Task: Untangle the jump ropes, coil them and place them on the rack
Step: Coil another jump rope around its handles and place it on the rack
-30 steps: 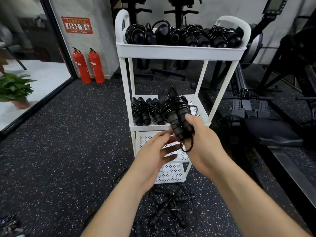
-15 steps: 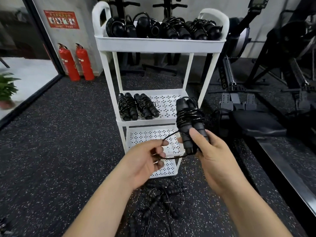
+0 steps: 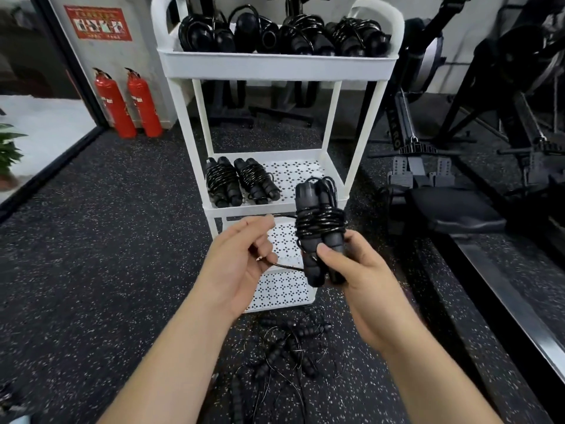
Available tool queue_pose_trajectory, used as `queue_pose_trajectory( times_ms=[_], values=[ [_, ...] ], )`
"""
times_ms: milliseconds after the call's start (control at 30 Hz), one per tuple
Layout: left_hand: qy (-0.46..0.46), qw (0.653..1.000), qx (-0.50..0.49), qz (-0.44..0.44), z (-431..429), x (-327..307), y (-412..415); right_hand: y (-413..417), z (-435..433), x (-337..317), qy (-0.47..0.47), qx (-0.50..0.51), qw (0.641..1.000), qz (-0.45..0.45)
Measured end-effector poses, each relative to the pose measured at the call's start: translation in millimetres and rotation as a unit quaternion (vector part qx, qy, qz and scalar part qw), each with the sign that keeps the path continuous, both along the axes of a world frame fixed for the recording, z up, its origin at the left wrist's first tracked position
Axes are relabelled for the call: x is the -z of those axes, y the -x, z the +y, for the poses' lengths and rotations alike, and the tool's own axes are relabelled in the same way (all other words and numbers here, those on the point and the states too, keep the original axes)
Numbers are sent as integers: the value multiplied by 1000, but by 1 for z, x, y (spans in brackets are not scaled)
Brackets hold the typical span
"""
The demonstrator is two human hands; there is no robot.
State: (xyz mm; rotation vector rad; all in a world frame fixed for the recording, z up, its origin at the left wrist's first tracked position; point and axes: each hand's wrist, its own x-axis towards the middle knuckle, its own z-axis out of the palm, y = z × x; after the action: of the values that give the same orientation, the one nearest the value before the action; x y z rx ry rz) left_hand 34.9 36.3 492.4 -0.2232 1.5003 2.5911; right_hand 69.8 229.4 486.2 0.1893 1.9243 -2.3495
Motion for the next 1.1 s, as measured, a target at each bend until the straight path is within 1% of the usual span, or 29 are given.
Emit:
queue_pose_trajectory(
  times_ms=[67,167,267,300,333,433,467,500,567,633,733,867,933,1033,1100],
  values=[
    [6,1000,24,19,1,-1,-2,-4,-5,8,-50,17,999,-2],
    [4,998,50,26,2,-1,-7,-9,-7,12,-137,39,990,21],
    [23,997,74,14,4,0,-10,-10,-7,13,-171,56,983,25],
    [16,997,73,2,5,1,-9,-11,-8,13,-161,49,985,25],
    [3,998,68,-16,6,2,-8,-12,-10,12,-132,39,990,20],
    [-59,994,51,-74,4,6,-4,-12,-9,10,36,8,999,-6],
    [-49,994,51,-79,3,7,-3,-13,-8,4,94,2,996,-8],
    [-16,995,60,-76,3,8,-4,-12,-6,-1,144,-2,990,-5],
    [56,990,106,-67,8,12,-7,-10,-2,-9,212,-8,977,-7],
    [73,983,150,-83,16,16,-13,-8,0,-11,231,-7,973,-7],
    [52,977,164,-123,30,24,-23,-7,-2,-10,211,-3,977,10],
    [148,955,216,-142,40,29,-32,-5,0,-10,173,49,983,23],
    [151,959,178,-161,37,28,-29,-4,4,-11,135,70,988,10],
    [176,973,50,-138,25,30,-21,-5,9,-11,102,56,993,-35],
    [172,978,-40,-114,17,29,-16,-8,10,-10,88,28,994,-64]
  ],
)
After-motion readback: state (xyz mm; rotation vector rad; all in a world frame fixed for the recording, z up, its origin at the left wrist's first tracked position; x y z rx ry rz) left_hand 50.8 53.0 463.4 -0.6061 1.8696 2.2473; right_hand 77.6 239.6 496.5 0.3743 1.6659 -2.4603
